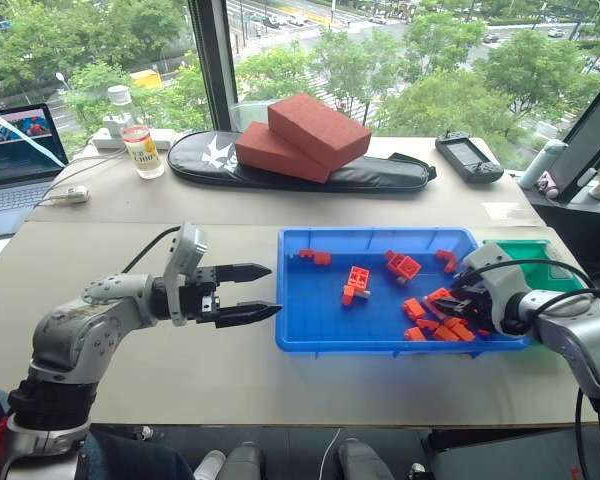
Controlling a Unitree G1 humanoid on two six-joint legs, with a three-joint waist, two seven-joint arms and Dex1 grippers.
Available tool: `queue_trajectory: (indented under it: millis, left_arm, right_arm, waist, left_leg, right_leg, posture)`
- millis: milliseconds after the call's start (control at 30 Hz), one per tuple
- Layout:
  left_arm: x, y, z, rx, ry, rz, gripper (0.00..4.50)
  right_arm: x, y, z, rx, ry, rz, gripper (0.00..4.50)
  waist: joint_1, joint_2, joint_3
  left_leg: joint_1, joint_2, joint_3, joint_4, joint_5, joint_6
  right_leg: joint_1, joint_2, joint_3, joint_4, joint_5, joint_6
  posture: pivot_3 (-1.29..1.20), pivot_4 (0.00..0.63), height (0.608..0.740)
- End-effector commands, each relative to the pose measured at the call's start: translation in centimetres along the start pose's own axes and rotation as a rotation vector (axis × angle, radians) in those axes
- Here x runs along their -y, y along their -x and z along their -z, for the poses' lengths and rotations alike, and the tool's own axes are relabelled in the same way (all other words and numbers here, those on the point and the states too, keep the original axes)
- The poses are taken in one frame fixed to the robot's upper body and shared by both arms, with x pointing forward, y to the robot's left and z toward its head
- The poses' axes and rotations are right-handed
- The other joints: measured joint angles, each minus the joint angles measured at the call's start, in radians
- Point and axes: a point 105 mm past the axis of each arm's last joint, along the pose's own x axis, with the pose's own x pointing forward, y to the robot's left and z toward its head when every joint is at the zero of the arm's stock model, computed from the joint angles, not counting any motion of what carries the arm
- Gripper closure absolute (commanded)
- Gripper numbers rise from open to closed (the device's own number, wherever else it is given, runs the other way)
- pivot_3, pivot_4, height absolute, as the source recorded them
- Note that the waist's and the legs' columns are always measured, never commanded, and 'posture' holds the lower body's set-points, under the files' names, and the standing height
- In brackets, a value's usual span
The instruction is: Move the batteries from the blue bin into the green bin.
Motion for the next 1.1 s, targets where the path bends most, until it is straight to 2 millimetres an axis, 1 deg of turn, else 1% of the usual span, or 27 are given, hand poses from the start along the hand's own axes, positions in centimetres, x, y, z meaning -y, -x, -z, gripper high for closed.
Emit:
queue_trajectory:
  millis: [33,167,233,267,333,367,467,500,567,633,733,833,967,1100]
  left_arm:
    - [0.3,0.2,-1.0,0.01,-0.035,0.005,0.0]
    - [0.4,0.2,-0.9,0.005,-0.032,0.005,0.0]
    - [0.4,0.3,-0.8,0.003,-0.031,0.004,0.0]
    - [0.4,0.3,-0.8,0.003,-0.031,0.005,0.0]
    - [0.5,0.3,-0.9,0.004,-0.03,0.006,0.0]
    - [0.5,0.4,-0.9,0.003,-0.028,0.005,0.0]
    - [0.6,0.5,-0.9,-0.001,-0.025,0.001,0.0]
    - [0.6,0.6,-0.9,-0.002,-0.025,0.0,0.0]
    - [0.6,0.7,-0.9,-0.004,-0.023,-0.003,0.0]
    - [0.6,0.7,-0.9,-0.006,-0.021,-0.004,0.0]
    - [0.8,0.6,-0.8,-0.007,-0.017,-0.003,0.0]
    - [0.8,0.5,-0.8,-0.006,-0.015,-0.004,0.0]
    - [0.9,0.6,-0.9,-0.008,-0.016,-0.01,0.0]
    - [1.0,0.8,-0.8,-0.011,-0.014,-0.017,0.0]
  right_arm:
    - [0.7,-1.2,0.6,-0.021,0.059,0.048,3.03]
    - [1.2,-2.0,0.9,-0.018,0.106,0.079,3.03]
    - [1.2,-2.2,0.4,0.01,0.113,0.075,2.03]
    - [0.7,-2.1,0.0,0.032,0.131,0.047,1.81]
    - [0.2,-1.7,-1.0,0.075,0.129,0.019,1.15]
    - [0.1,-1.1,-1.3,0.085,0.119,0.004,0.82]
    - [-0.7,0.7,-1.5,0.085,0.086,-0.058,0.82]
    - [-1.0,1.1,-1.5,0.082,0.08,-0.075,0.82]
    - [-2.5,1.7,-0.6,0.045,0.076,-0.146,0.82]
    - [-3.6,1.9,0.4,0.004,0.068,-0.196,0.82]
    - [-4.1,1.2,2.4,-0.067,0.057,-0.21,0.82]
    - [-4.0,0.4,3.5,-0.101,0.053,-0.195,0.82]
    - [-3.7,-0.4,4.2,-0.121,0.047,-0.181,0.82]
    - [-3.8,-1.0,4.4,-0.127,0.045,-0.193,0.82]
  waist:
    - [0.0,0.0,0.0]
    - [-0.002,0.0,0.0]
    - [-0.002,0.0,0.0]
    - [-0.003,0.0,0.0]
    - [-0.003,0.0,0.0]
    - [-0.003,0.0,0.0]
    - [-0.001,0.0,0.0]
    - [0.0,0.0,0.0]
    - [0.001,0.0,0.0]
    - [0.001,0.0,0.0]
    - [-0.002,0.0,0.0]
    - [-0.003,0.0,0.0]
    - [-0.002,0.0,0.0]
    - [-0.004,0.0,0.0]
  left_leg:
    - [0.0,0.0,0.0,0.0,0.0,0.0]
    - [0.0,0.0,0.001,0.0,0.0,0.0]
    - [0.0,0.0,0.001,0.0,0.0,0.0]
    - [0.0,0.0,0.001,0.0,0.0,0.0]
    - [0.0,0.0,0.001,0.0,0.0,0.0]
    - [0.0,0.0,0.001,0.0,0.0,0.0]
    - [-0.001,0.0,0.001,-0.001,0.0,0.0]
    - [-0.001,0.0,0.001,-0.001,0.0,0.0]
    - [-0.001,0.0,0.0,-0.001,0.0,0.0]
    - [-0.001,0.0,0.0,-0.001,0.0,0.0]
    - [0.0,0.001,0.0,-0.001,0.0,0.0]
    - [0.0,0.0,0.001,-0.001,0.0,0.0]
    - [0.0,0.0,0.001,-0.001,0.0,0.0]
    - [0.0,0.0,0.001,-0.001,0.0,0.0]
  right_leg:
    - [0.0,0.0,0.0,0.0,0.0,0.0]
    - [-0.001,-0.001,0.001,0.0,0.0,0.0]
    - [-0.001,-0.001,0.001,0.0,0.0,0.0]
    - [-0.001,0.0,0.001,0.0,0.0,0.0]
    - [-0.001,0.0,0.001,0.0,0.0,0.0]
    - [-0.001,0.0,0.001,0.0,0.0,0.0]
    - [-0.001,-0.001,0.001,0.0,0.0,0.0]
    - [-0.001,-0.001,0.001,0.0,0.0,0.0]
    - [-0.001,-0.001,0.0,0.0,0.0,0.0]
    - [-0.001,0.0,0.0,0.0,0.0,0.0]
    - [-0.001,0.0,0.0,0.0,0.0,0.0]
    - [-0.001,0.0,0.001,0.0,0.0,0.0]
    - [-0.001,0.0,0.001,0.0,0.0,0.0]
    - [-0.001,0.0,0.001,0.0,0.0,0.0]
  posture:
    - [0.0,0.15,0.74]
    - [0.0,0.15,0.74]
    - [0.0,0.15,0.74]
    - [0.0,0.15,0.74]
    - [0.0,0.15,0.74]
    - [0.0,0.15,0.74]
    - [0.0,0.15,0.74]
    - [0.0,0.15,0.74]
    - [0.0,0.15,0.74]
    - [0.0,0.15,0.74]
    - [0.0,0.15,0.74]
    - [0.0,0.15,0.74]
    - [0.0,0.15,0.74]
    - [0.0,0.15,0.74]
